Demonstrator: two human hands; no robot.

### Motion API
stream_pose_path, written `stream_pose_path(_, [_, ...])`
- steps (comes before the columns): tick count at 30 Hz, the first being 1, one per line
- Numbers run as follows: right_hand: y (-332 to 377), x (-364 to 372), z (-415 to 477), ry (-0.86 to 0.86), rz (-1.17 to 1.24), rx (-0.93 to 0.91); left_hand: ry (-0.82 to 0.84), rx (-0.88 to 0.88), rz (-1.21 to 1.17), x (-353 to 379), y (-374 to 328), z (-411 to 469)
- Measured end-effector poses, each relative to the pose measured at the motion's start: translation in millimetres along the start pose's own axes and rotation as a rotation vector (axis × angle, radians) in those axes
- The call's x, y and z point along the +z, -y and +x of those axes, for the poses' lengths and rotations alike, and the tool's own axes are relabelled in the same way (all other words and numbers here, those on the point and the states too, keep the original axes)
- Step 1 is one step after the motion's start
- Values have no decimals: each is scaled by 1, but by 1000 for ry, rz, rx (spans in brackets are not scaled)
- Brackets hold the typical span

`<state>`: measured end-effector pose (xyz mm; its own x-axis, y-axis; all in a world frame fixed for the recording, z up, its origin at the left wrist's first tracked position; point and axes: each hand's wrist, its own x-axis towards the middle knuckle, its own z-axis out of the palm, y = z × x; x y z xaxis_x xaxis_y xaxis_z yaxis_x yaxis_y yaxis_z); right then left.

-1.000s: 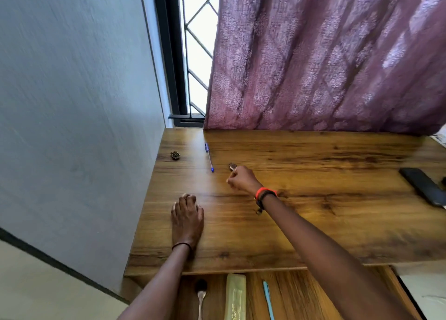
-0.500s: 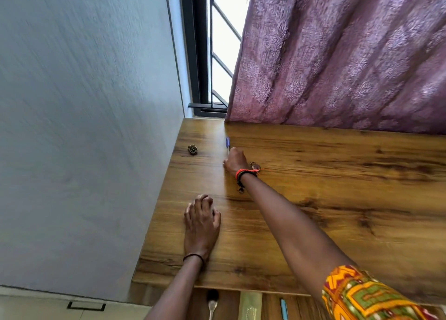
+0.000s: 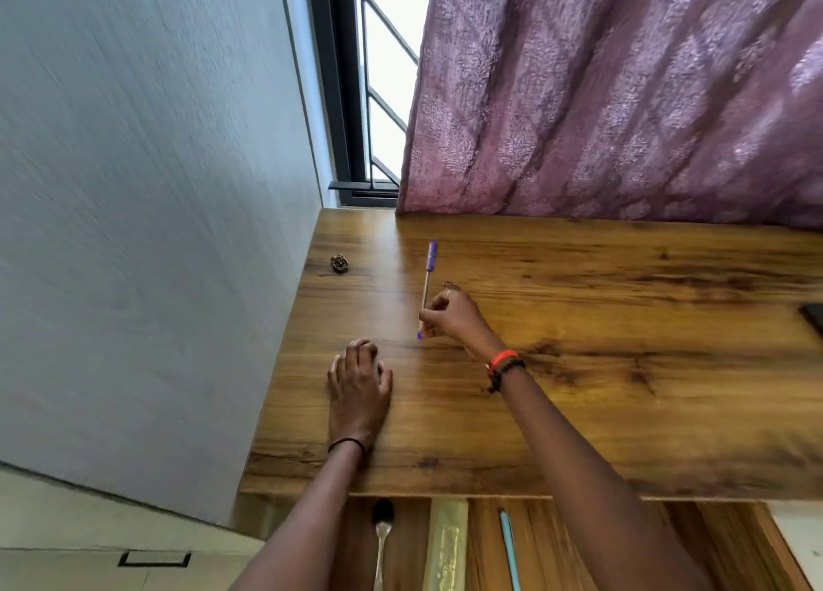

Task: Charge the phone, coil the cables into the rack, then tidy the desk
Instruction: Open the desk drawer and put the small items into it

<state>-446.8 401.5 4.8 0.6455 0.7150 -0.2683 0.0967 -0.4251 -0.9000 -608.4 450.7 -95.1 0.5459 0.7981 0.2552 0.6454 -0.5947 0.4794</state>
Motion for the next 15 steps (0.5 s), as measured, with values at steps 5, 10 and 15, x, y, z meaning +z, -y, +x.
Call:
stream_pose_path(5, [-37, -55, -106, 237, 6, 6, 36, 8, -20, -2, 1, 1])
stream_pose_path(10, [-105, -83, -202, 575, -127, 245, 32, 23, -30, -3, -1, 0])
stream_pose_path(15, [-159, -87, -249, 680, -257, 632, 33, 42, -49, -4, 1, -1])
